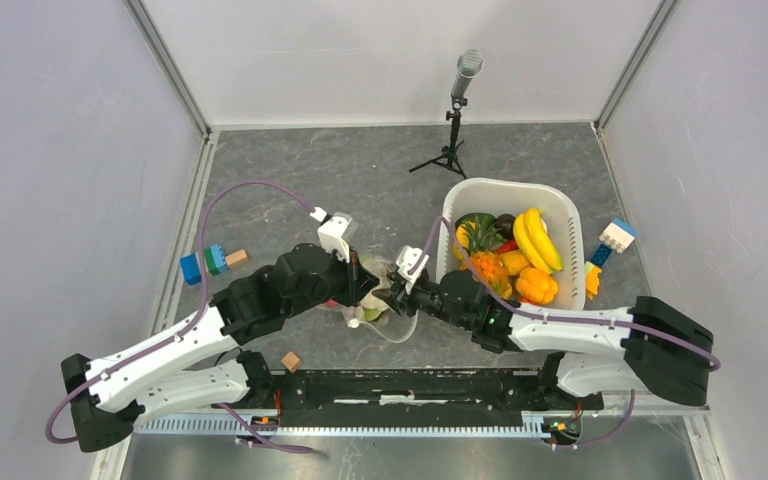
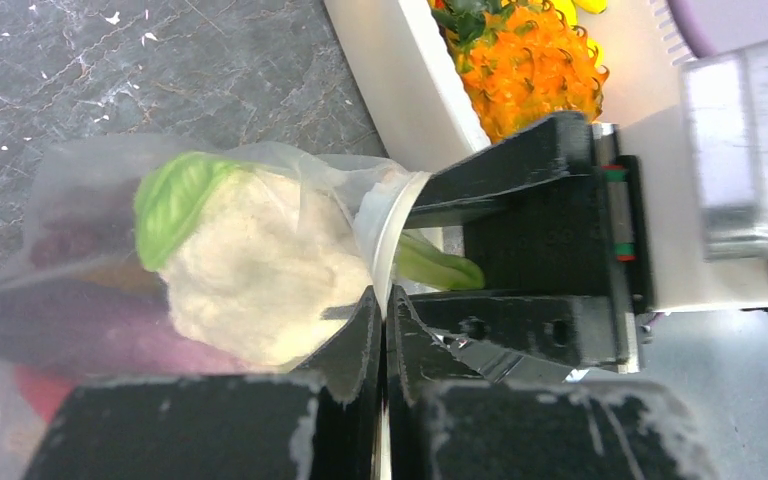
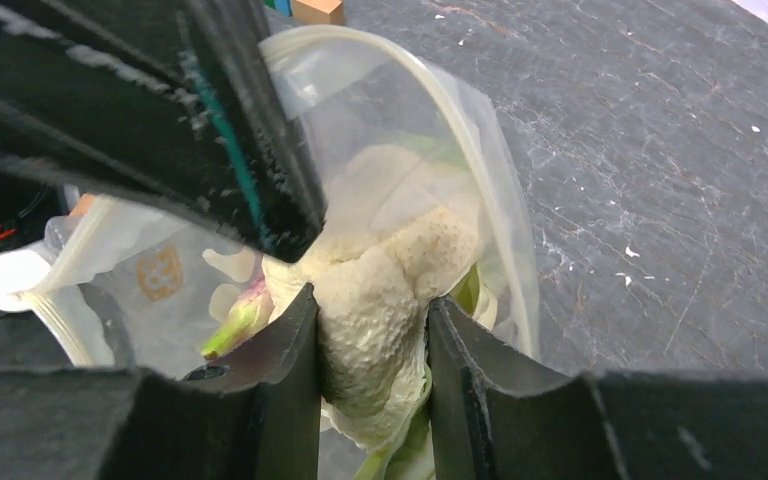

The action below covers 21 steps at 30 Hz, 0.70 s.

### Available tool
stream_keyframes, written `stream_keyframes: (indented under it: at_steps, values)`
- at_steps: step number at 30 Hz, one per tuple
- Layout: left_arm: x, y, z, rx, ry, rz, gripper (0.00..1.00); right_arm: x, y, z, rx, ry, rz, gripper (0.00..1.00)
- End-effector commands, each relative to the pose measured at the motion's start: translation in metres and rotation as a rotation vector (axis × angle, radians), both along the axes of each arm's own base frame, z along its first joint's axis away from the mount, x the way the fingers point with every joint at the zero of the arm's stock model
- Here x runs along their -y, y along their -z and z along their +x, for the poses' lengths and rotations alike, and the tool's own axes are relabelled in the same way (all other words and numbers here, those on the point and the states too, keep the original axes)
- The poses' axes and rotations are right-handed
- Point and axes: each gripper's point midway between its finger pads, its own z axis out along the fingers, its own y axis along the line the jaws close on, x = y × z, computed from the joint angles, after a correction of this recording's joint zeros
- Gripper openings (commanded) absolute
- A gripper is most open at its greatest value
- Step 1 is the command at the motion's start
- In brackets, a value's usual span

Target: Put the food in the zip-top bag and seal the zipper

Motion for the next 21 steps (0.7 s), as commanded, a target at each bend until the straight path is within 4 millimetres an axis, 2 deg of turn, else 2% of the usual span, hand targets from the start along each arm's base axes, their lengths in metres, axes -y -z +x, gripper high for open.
stream_keyframes:
  at_steps: [1,4,6,8,9,13,17,21]
  values:
    - [0.016,-0.035,-0.004,0.037,0.051,-0.131,0.02,-0.031,-0.038,0.018,0.069,0.009,0.097,0.22]
    - [0.015,-0.037,-0.003,0.044,0.045,-0.134,0.02,-0.048,-0.013,0.015,0.019,-0.048,0.008,0.27]
    - [0.012,-0.039,-0.002,0.053,0.033,-0.137,0.02,-0.045,-0.010,0.016,0.021,-0.037,0.011,0.32]
    - [0.008,-0.041,0.000,0.060,0.010,-0.141,0.02,-0.038,-0.011,0.022,0.045,0.000,-0.018,0.43]
    - [0.004,-0.041,0.002,0.062,-0.010,-0.140,0.02,-0.035,-0.015,0.023,0.054,0.010,-0.016,0.54]
    - [-0.017,-0.039,0.013,0.077,-0.135,-0.115,0.02,-0.019,-0.037,0.021,0.064,0.033,0.005,0.76]
    - [-0.040,-0.036,0.022,0.086,-0.256,-0.098,0.02,-0.006,-0.058,0.014,0.039,0.011,0.016,0.81]
    - [-0.051,-0.038,0.025,0.099,-0.314,-0.112,0.02,0.004,-0.077,-0.004,0.019,-0.045,0.069,0.83]
